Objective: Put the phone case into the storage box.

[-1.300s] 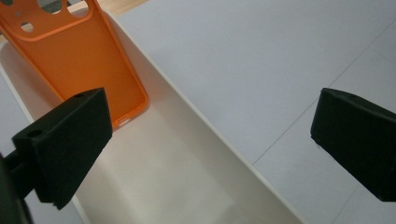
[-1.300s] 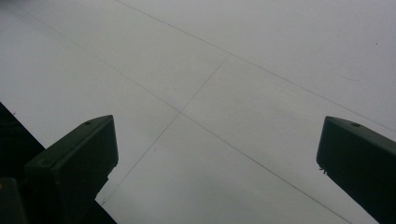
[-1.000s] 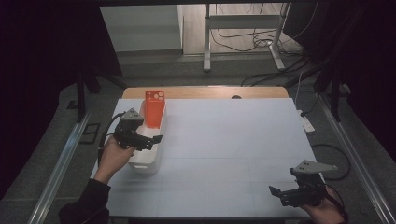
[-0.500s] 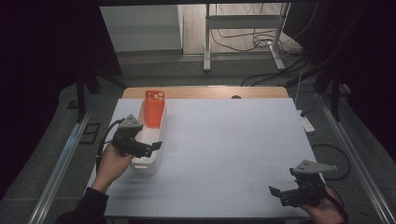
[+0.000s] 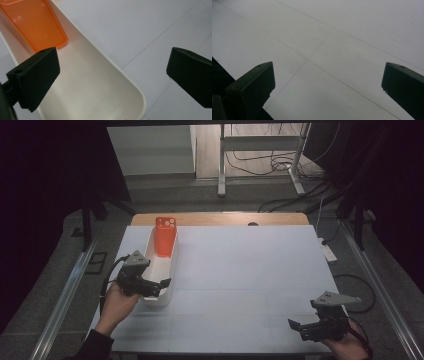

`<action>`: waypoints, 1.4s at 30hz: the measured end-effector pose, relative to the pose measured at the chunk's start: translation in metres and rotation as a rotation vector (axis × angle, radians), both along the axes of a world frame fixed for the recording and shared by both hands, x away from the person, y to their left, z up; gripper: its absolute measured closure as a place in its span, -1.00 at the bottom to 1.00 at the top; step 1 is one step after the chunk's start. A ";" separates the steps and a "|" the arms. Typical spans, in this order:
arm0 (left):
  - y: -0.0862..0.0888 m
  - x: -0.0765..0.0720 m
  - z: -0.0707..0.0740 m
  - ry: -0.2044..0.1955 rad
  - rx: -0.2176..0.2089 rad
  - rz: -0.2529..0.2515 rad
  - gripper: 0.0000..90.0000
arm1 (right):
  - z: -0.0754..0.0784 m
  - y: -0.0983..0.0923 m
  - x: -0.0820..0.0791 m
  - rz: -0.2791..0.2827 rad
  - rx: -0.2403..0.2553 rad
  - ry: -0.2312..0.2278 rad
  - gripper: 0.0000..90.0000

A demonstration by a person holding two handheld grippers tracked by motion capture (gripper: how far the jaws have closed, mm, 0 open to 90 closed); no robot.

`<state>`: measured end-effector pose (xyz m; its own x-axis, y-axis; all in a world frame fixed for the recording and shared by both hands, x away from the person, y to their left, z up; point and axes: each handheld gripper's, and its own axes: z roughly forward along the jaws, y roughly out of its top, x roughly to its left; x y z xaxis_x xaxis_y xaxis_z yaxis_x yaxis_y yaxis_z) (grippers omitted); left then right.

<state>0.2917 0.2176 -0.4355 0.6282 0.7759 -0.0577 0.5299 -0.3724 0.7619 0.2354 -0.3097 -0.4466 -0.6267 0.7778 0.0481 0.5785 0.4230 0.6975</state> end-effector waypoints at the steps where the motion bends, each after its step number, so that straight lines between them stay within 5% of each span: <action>1: 0.001 -0.002 0.000 -0.003 0.001 0.002 -1.00 | 0.000 0.000 0.000 -0.001 0.000 0.001 -1.00; 22: 0.011 -0.046 -0.006 -0.012 -0.022 0.025 -1.00 | 0.000 0.000 0.000 -0.002 -0.005 0.001 -1.00; 42: 0.020 -0.080 -0.013 0.002 0.017 0.061 -1.00 | 0.000 0.000 0.000 -0.005 -0.005 -0.001 -1.00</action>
